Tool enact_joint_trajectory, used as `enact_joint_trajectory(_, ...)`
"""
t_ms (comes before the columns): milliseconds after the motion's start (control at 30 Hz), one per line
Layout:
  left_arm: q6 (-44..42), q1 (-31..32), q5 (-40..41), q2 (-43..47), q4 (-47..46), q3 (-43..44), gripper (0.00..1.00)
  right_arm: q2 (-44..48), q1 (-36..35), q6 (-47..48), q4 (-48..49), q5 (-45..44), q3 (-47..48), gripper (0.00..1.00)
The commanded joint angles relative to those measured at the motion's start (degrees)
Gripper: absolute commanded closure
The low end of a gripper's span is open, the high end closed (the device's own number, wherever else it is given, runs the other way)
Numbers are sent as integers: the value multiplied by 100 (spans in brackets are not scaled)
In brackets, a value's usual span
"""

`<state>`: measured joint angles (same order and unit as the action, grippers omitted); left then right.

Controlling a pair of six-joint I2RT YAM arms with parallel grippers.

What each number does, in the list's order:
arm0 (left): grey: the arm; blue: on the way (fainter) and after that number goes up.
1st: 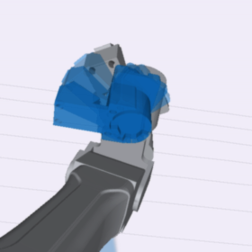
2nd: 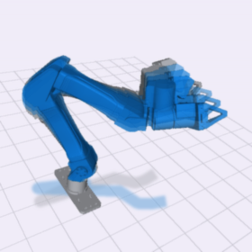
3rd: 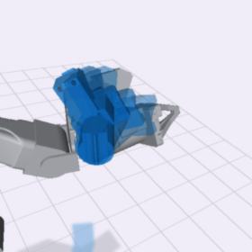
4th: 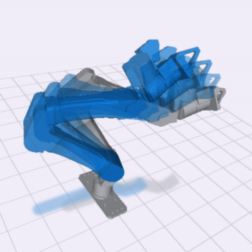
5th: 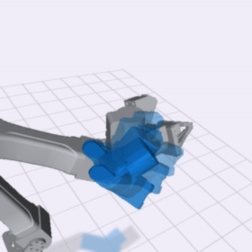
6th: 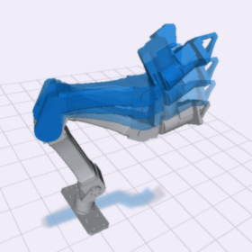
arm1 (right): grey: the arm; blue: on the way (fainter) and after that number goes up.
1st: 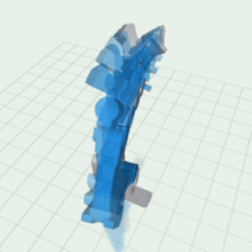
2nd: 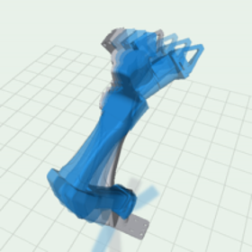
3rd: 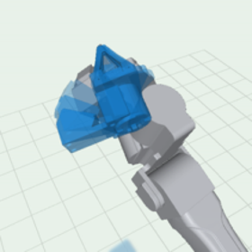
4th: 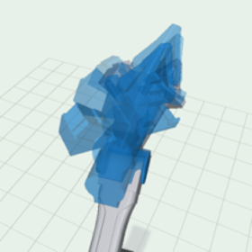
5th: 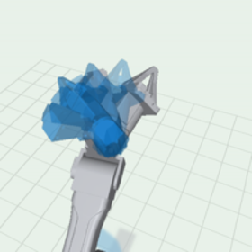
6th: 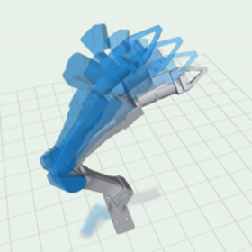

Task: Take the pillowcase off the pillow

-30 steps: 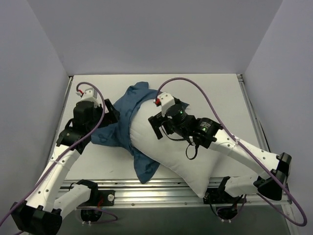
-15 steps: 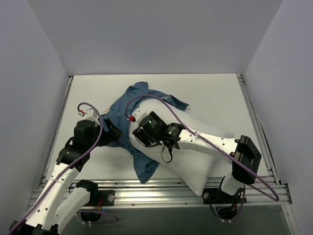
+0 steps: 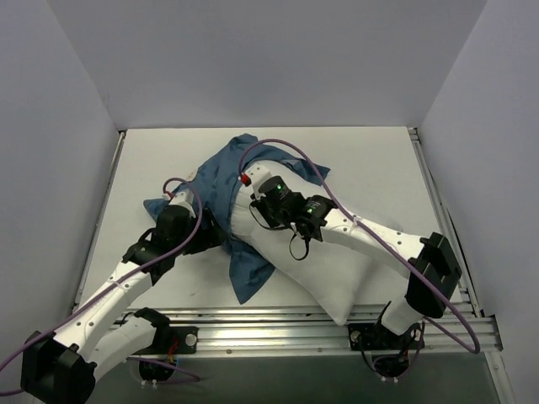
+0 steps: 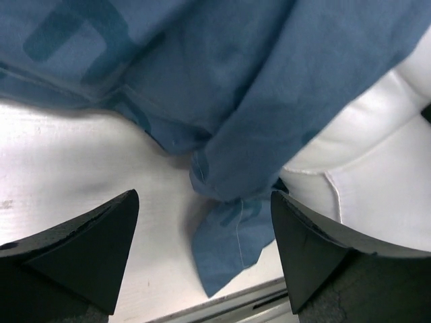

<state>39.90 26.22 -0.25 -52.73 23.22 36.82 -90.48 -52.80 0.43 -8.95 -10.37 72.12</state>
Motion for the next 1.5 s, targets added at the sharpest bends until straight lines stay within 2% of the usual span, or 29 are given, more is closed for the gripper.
enact_joint_trajectory(0, 71, 68, 280, -123, -985, 36, 13, 390, 50, -43, -186, 439, 48, 100)
enact_joint_trajectory(167, -87, 129, 437, -290, -1959, 1, 17, 522, 68, -43, -116, 667, -110, 100)
enact_joint_trajectory(367, -158, 147, 509, -773, -2480, 80, 25, 680, 68, -245, -89, 931, -137, 100)
enact_joint_trajectory(467, -158, 164, 692, -949, -2463, 124, 45, 768, 68, -227, -159, 975, -102, 100)
enact_joint_trajectory(500, -167, 164, 919, -950, -2419, 133, 62, 794, 68, -210, -203, 976, -101, 100)
enact_joint_trajectory(633, -132, 164, 1674, -774, -2114, 141, 88, 1031, 85, -131, -518, 958, -171, 100)
enact_joint_trajectory(700, -35, 156, 2045, -599, -1989, 141, 90, 1137, 94, -113, -712, 958, -207, 100)
enact_joint_trajectory(767, 262, 156, 2765, -432, -1656, 141, 94, 1418, 111, -148, -871, 923, -329, 100)
enact_joint_trajectory(867, 789, 147, 3730, -195, -1198, 63, 94, 1927, 155, -192, -985, 1194, -470, 100)
enact_joint_trajectory(1000, 1273, 138, 4445, 61, -1075, -166, 92, 2569, 173, -166, -1188, 1528, -585, 100)
enact_joint_trajectory(1067, 1537, 121, 4630, 140, -943, -210, 90, 2886, 191, -104, -1328, 1687, -594, 100)
enact_joint_trajectory(1233, 1372, 59, 4929, -9, -1136, -96, 88, 3447, 296, -192, -1461, 1696, -594, 100)
enact_joint_trajectory(1400, 1651, -476, 4947, -615, -917, 124, 88, 4011, 463, -271, -1355, 1916, -515, 100)
enact_joint_trajectory(1467, 1906, -766, 4649, -852, -776, 133, 87, 4169, 489, -271, -1399, 1855, -453, 100)
